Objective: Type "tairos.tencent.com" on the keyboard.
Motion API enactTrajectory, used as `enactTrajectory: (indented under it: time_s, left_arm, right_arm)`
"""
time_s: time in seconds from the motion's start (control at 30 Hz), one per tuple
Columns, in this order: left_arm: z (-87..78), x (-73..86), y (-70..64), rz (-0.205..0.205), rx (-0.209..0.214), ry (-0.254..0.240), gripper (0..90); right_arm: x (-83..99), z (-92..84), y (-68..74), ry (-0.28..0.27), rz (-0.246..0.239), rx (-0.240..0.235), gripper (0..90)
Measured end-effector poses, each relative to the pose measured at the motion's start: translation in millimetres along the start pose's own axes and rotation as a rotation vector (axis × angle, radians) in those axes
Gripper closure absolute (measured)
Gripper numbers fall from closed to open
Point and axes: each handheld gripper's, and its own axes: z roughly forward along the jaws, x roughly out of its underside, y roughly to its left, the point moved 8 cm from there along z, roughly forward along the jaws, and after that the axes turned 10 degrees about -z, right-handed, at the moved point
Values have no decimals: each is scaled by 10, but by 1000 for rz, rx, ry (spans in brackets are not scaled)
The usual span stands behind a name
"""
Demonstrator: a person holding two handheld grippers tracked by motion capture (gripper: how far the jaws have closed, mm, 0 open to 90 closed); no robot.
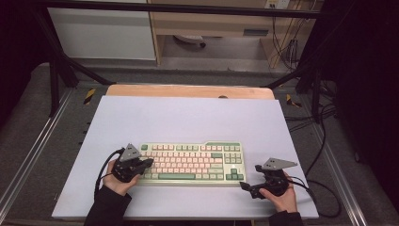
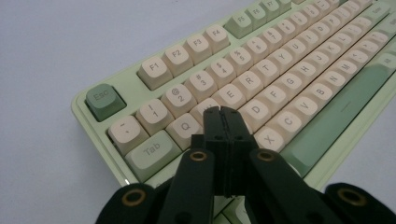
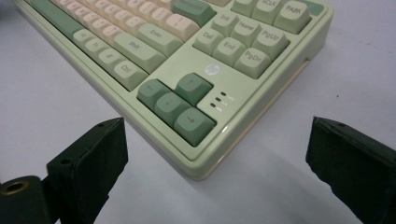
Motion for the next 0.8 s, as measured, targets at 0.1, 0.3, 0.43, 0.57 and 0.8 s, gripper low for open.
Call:
enactTrajectory:
  time_s: [0.1,0.3,0.43,0.57,0.8]
  left_arm:
    - [-5,-5,-5,2,2,-3,899]
    - [0,-3,-6,1,6,-2,899]
    - [-7,-8,2,-2,6,-6,899]
    - [-13,-11,4,-3,8,-9,899]
    - [-17,-13,-3,-2,12,-13,899]
  right_arm:
    - [-76,-9,48,-15,-18,-3,114]
    - [-213,1,136,-46,-42,-15,233]
    - [-299,44,216,-49,-50,-38,308]
    - [-388,96,289,-59,-44,-57,391]
    - [-539,204,388,-74,-47,-73,485]
